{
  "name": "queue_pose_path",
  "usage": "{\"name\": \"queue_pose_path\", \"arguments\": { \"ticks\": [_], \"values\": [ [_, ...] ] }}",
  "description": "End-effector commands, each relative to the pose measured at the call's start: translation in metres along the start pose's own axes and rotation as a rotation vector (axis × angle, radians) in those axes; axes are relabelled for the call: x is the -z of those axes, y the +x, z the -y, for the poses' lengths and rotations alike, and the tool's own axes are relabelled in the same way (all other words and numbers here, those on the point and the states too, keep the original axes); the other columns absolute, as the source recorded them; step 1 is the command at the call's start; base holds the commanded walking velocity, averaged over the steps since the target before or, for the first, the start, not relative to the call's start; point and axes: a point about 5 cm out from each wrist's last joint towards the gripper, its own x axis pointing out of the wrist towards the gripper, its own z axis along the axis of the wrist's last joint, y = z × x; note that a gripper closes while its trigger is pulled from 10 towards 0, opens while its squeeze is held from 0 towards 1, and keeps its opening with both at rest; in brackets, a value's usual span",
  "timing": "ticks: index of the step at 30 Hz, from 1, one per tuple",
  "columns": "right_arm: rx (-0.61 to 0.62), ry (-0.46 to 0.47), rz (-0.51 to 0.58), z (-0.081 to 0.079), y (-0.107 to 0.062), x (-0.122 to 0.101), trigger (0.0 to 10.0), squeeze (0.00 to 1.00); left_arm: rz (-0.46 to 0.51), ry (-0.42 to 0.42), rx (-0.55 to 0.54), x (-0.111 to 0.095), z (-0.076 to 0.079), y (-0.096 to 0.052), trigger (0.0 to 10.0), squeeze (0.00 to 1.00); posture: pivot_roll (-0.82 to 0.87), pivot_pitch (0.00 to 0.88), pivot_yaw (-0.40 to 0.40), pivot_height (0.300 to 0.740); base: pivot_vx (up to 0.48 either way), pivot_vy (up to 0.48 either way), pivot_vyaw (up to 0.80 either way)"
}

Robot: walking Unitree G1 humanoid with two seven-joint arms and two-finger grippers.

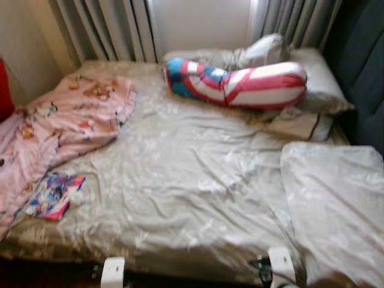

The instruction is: Clean up the room

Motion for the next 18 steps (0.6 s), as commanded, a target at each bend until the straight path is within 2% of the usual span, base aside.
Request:
{"name": "queue_pose_path", "arguments": {
  "ticks": [1, 3, 8, 11, 18],
  "values": [
    [0.001, 0.011, 0.004, -0.0027, -0.0001, 0.0002, 10.0, 0.0, -0.004, -0.001, -0.01, 0.0004, -0.0016, 0.0, 10.0, 0.0, -0.08, 0.049, 0.019, 0.74, 0.0, 0.42, 0.0],
    [0.009, 0.015, 0.006, -0.0014, -0.0001, 0.0001, 10.0, 0.0, -0.003, -0.001, -0.009, 0.0002, -0.001, 0.0, 10.0, 0.0, -0.08, 0.049, 0.019, 0.74, 0.0, 0.42, 0.0],
    [0.019, 0.023, 0.01, 0.0007, -0.0001, -0.0007, 10.0, 0.0, 0.0, -0.002, -0.007, -0.0002, 0.0005, 0.0002, 10.0, 0.0, -0.08, 0.05, 0.019, 0.74, 0.0, 0.0, 0.0],
    [0.019, 0.021, 0.008, 0.0012, -0.0001, -0.0006, 10.0, 0.0, 0.001, -0.004, -0.007, -0.0003, 0.001, 0.0002, 10.0, 0.0, -0.08, 0.05, 0.017, 0.74, 0.0, -0.416, 0.0],
    [0.019, 0.018, 0.013, 0.0015, 0.0003, -0.0022, 10.0, 0.0, 0.004, -0.01, -0.007, -0.0009, 0.0018, 0.0004, 10.0, 0.0, -0.08, 0.053, 0.017, 0.74, 0.0, 0.043, 0.0]
  ]
}}
